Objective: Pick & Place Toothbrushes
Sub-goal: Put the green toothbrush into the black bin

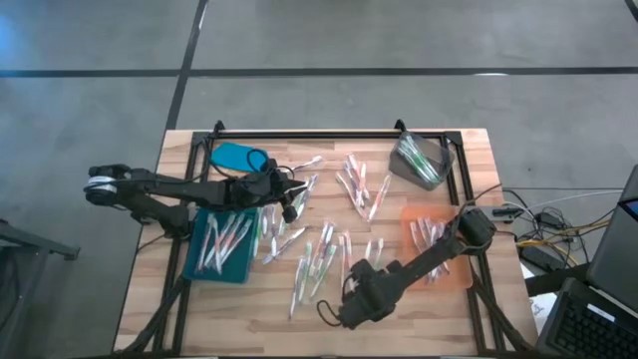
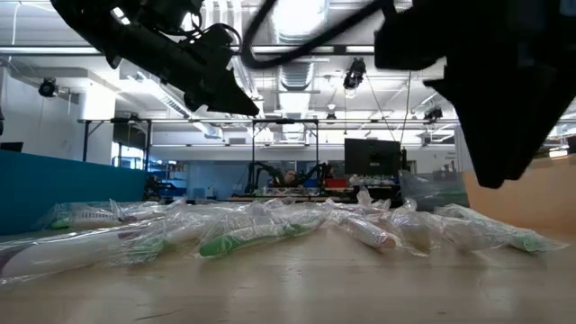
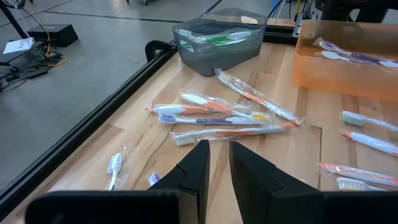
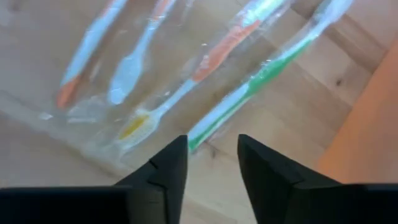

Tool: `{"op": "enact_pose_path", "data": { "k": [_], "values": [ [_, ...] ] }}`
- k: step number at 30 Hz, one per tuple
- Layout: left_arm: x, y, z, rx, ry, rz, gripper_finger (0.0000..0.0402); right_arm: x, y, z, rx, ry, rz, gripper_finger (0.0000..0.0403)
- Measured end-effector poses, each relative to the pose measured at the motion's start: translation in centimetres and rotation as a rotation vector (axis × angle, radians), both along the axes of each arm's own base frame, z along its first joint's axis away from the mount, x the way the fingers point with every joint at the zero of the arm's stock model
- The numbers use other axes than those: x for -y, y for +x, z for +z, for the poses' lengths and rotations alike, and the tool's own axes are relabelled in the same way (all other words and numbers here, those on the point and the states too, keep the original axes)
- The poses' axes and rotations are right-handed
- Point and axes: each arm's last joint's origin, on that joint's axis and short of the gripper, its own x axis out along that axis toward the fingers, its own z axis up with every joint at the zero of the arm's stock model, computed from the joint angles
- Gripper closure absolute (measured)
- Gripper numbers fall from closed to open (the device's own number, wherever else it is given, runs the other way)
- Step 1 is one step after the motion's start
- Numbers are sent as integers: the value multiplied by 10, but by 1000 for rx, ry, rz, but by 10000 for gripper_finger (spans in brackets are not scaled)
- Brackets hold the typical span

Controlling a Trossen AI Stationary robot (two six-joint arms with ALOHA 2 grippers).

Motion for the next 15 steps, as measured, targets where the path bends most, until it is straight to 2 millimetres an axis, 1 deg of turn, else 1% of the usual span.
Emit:
{"op": "enact_pose_path", "data": {
  "k": [3,8,12,15],
  "values": [
    [0,0,0,0,-1,0,335,2,-2,-7,-6,-4,-33,238],
    [0,0,0,2,-5,1,335,1,-1,-16,27,19,-39,203],
    [0,0,0,2,-5,1,335,2,-2,-25,39,28,-41,185],
    [0,0,0,2,-5,1,335,3,-4,-29,23,35,-54,180]
  ]
}}
